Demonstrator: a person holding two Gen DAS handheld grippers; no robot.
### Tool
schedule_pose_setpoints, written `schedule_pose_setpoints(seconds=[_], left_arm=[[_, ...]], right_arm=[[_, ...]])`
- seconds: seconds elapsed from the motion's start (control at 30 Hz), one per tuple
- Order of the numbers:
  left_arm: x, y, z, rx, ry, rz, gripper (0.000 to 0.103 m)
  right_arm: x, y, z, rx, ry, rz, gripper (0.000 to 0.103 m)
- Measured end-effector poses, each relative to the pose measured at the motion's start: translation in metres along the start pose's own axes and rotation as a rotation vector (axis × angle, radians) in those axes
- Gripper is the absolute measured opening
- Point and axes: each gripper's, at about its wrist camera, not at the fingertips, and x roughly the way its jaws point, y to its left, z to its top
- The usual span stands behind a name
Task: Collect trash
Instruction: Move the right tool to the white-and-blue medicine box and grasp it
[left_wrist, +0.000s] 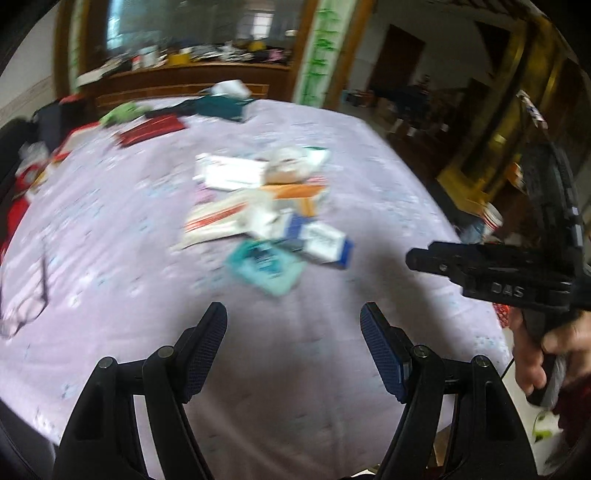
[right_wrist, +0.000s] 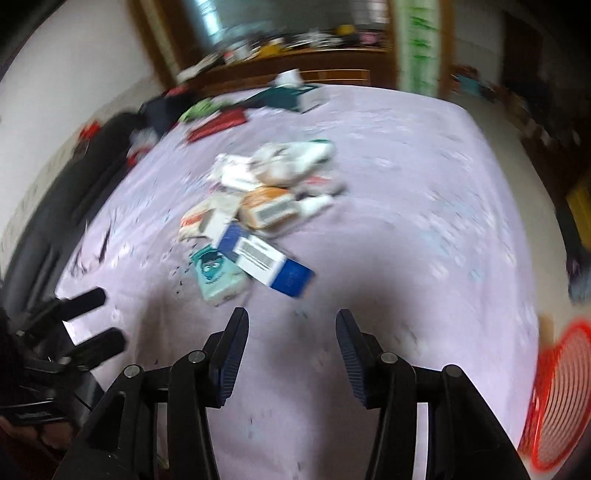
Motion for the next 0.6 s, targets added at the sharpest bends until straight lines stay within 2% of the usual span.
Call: schedule_pose_setpoints(seconds=[0.17,0.27,0.5,0.6], left_arm=[[-0.008,0.036,-0.008,-0.057,-0.002,0.048,0.073],[-0.015,0.052,-0.011,-0.082,-0.011,0.066,0.073],[-0.02,0.073,-0.014,-0.127,-0.008,0.09,0.073],[-0.02,0.076,-0.016,-0.13,-0.007,0.097,0.073]], right_arm=[[0.045,0.032,0.021,-0.192,0.057,-0.032,0.053],[0.064,0.04,0.028,-0.252,0.082,-0.065,0.054],[0.093,0.045,0.039,-0.305,0.101,-0.107,0.053],[0.097,0.045,0.042,-0.274,0.101,-0.098,0.041]])
